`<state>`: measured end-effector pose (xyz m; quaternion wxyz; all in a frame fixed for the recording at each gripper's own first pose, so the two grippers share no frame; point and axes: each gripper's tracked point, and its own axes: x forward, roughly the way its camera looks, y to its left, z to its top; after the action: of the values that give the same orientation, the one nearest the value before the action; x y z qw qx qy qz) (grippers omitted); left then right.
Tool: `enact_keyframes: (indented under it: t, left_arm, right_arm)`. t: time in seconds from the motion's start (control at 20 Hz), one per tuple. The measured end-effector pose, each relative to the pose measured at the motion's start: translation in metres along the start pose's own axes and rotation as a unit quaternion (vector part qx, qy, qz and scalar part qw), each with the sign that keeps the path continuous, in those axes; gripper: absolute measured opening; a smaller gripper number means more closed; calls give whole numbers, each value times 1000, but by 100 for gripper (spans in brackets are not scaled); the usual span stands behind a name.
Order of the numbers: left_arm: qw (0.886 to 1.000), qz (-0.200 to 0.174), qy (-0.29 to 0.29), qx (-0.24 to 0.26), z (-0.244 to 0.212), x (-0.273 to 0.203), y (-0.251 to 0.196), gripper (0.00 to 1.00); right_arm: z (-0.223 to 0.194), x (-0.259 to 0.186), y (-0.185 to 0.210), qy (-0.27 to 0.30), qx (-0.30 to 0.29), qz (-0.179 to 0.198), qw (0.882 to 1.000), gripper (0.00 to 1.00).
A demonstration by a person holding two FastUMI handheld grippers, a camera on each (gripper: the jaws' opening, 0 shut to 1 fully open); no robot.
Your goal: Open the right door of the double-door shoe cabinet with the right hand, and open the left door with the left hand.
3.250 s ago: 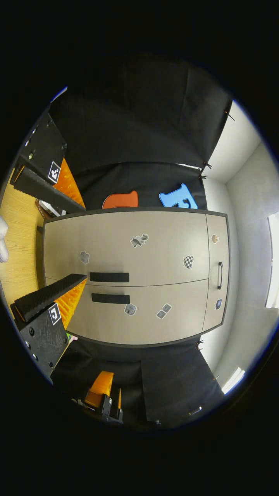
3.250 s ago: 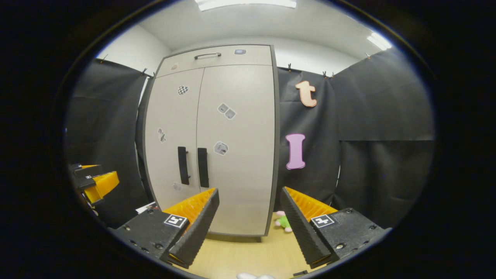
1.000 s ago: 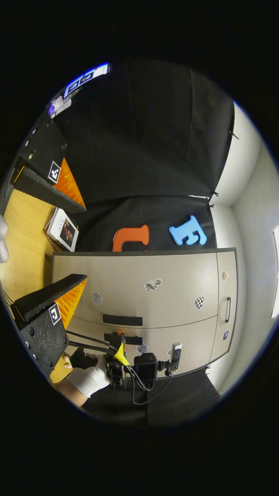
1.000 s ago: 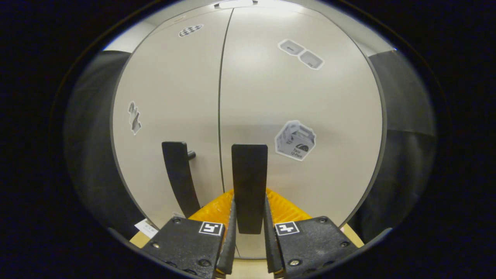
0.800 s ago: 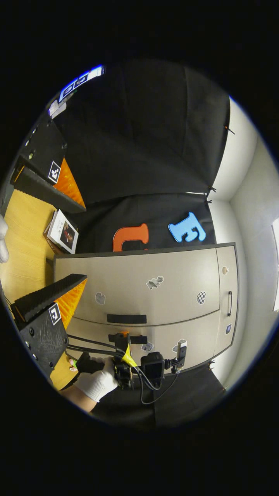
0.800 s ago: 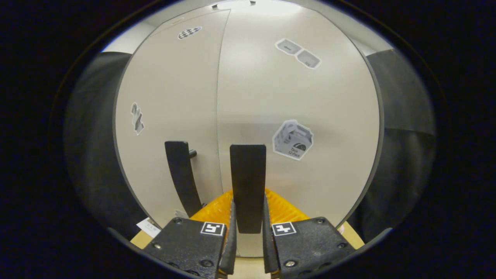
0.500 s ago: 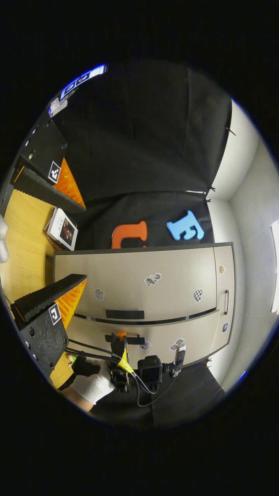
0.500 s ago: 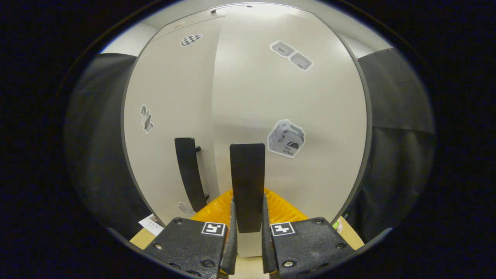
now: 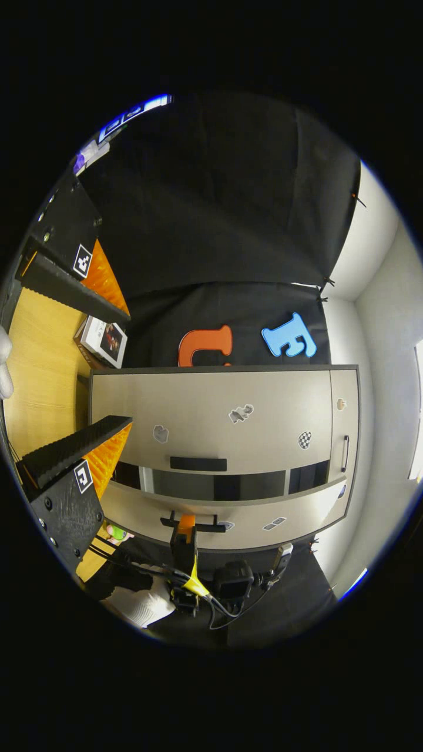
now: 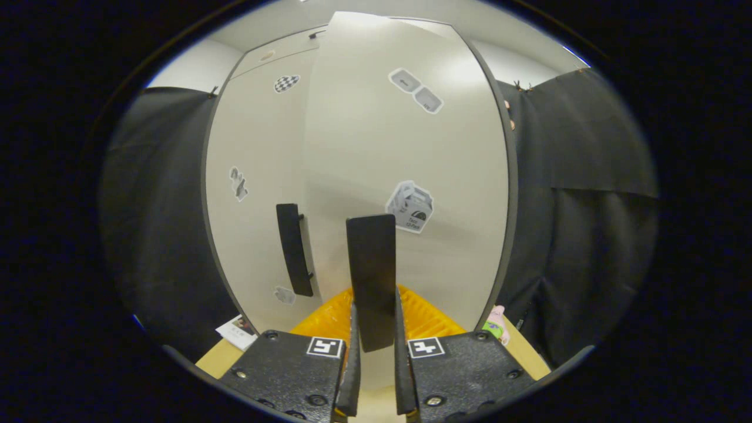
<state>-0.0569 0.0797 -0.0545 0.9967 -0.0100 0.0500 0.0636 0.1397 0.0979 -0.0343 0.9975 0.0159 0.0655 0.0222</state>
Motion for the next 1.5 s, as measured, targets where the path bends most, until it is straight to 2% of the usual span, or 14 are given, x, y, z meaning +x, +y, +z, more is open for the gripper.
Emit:
enact_keyframes:
  t: [0.25, 0.55, 0.75, 0.95, 1.15, 1.25, 1.5]
  left_arm:
    - [1000, -11, -9, 0, 7, -8, -7, 96]
    - [999, -37, -15, 4, 8, -13, -27, 96]
    - [998, -59, -11, 5, 6, -14, -45, 96]
    - [998, -66, -13, 5, 8, -18, -63, 96]
    - [998, -67, -13, 8, 12, -19, -85, 96]
    - [997, -71, -13, 9, 13, -21, -100, 96]
    - [997, -77, -13, 10, 16, -23, -132, 96]
  right_arm:
    - [-3, -24, -18, -2, 3, -4, 1000, 25]
    - [-6, -57, -53, -5, 1, -29, 1000, 22]
    - [-6, -69, -70, -7, 6, -39, 999, 20]
    - [-8, -77, -88, -9, 3, -39, 999, 17]
    - [-7, -90, -121, -10, 3, -50, 999, 12]
    - [-8, -91, -139, -9, 1, -49, 999, 6]
    - [-3, -92, -183, -6, 2, -54, 999, 4]
